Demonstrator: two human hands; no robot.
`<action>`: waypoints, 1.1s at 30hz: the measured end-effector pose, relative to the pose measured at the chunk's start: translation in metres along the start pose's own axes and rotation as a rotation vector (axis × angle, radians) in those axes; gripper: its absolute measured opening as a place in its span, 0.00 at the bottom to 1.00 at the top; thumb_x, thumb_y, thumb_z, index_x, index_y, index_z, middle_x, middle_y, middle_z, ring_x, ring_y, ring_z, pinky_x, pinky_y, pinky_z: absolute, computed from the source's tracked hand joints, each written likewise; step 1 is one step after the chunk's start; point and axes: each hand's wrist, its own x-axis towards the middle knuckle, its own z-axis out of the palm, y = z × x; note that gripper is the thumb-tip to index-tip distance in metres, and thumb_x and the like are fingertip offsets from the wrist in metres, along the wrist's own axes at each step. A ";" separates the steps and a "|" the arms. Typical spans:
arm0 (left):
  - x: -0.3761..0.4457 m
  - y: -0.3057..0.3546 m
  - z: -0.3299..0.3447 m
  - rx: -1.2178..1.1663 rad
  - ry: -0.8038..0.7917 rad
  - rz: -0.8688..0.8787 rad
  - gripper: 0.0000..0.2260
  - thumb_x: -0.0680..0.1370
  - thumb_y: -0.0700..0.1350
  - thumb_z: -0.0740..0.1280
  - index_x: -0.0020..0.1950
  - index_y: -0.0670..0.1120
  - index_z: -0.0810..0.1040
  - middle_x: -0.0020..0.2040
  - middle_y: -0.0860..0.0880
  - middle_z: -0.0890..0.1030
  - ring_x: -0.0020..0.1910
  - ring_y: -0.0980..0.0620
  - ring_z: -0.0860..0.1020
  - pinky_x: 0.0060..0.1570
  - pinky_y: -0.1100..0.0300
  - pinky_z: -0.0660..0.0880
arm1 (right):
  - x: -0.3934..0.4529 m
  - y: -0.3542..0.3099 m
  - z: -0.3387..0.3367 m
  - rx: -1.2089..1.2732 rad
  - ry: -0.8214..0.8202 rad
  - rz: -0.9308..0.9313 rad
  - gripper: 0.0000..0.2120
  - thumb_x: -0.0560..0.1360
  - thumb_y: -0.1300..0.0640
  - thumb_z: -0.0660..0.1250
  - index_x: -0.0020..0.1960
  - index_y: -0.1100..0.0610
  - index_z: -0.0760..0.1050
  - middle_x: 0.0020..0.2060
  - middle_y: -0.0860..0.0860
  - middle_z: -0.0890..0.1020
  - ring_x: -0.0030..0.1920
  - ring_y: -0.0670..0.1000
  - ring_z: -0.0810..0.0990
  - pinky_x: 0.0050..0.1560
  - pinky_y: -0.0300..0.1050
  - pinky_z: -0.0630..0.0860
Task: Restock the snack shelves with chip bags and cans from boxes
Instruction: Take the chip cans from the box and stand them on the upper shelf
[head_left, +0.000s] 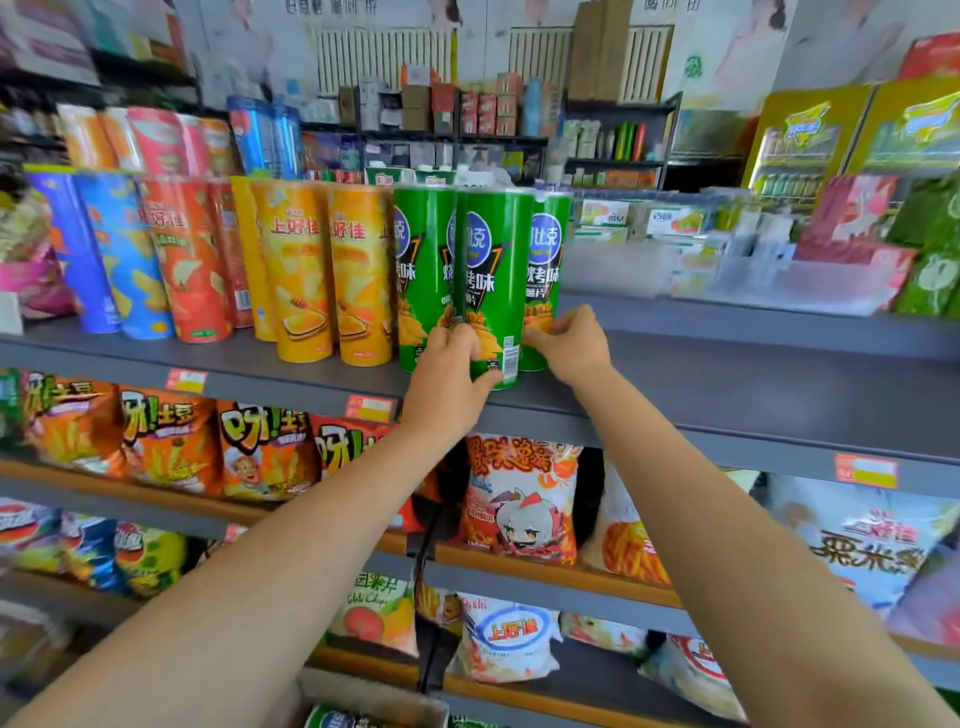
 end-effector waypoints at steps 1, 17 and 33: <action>0.001 -0.001 0.000 0.006 0.003 0.015 0.13 0.76 0.45 0.73 0.48 0.44 0.68 0.50 0.46 0.70 0.43 0.44 0.74 0.42 0.51 0.71 | 0.001 0.001 0.002 -0.007 -0.018 -0.013 0.19 0.75 0.52 0.73 0.51 0.58 0.65 0.50 0.56 0.76 0.50 0.56 0.75 0.44 0.44 0.65; -0.004 -0.007 -0.003 0.048 -0.090 0.137 0.20 0.79 0.48 0.67 0.72 0.57 0.74 0.52 0.51 0.69 0.46 0.51 0.73 0.43 0.55 0.73 | -0.029 -0.007 0.011 0.306 -0.181 0.018 0.05 0.78 0.60 0.63 0.53 0.58 0.75 0.44 0.56 0.81 0.40 0.53 0.81 0.43 0.49 0.81; -0.141 -0.115 -0.054 -0.336 -0.021 -0.318 0.09 0.80 0.45 0.64 0.42 0.47 0.80 0.30 0.52 0.75 0.28 0.59 0.70 0.29 0.66 0.64 | -0.183 0.006 0.100 0.468 -0.232 -0.054 0.11 0.78 0.67 0.60 0.39 0.59 0.74 0.29 0.57 0.76 0.24 0.52 0.73 0.24 0.40 0.69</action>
